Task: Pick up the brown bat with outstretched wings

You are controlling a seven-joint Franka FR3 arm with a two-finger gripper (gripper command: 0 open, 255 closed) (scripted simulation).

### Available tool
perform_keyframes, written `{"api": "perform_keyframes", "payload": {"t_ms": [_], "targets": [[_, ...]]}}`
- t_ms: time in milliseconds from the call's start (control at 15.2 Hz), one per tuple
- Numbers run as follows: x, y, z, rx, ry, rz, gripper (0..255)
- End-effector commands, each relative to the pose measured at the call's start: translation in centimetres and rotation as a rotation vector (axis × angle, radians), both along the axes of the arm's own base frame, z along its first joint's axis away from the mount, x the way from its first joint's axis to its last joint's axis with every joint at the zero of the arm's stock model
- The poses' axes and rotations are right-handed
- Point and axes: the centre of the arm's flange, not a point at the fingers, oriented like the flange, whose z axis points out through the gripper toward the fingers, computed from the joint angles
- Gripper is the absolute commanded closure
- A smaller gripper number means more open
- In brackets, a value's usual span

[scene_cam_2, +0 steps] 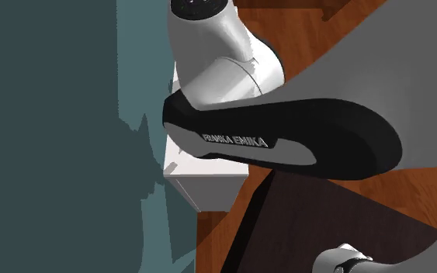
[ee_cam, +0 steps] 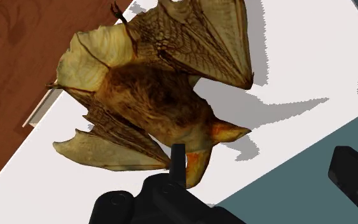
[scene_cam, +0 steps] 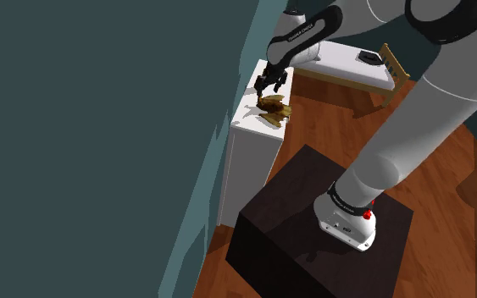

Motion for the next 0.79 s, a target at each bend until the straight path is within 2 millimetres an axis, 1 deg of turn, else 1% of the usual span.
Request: {"api": "perform_keyframes", "payload": {"t_ms": [0,330,726], "targets": [[1.6,-1.6,-1.4,-0.011,-0.018,-0.008,0],[5.1,-5.1,-4.6,-0.035,-0.060,-0.031,0],[5.1,-5.1,-7.7,-0.035,-0.060,-0.031,0]]}}
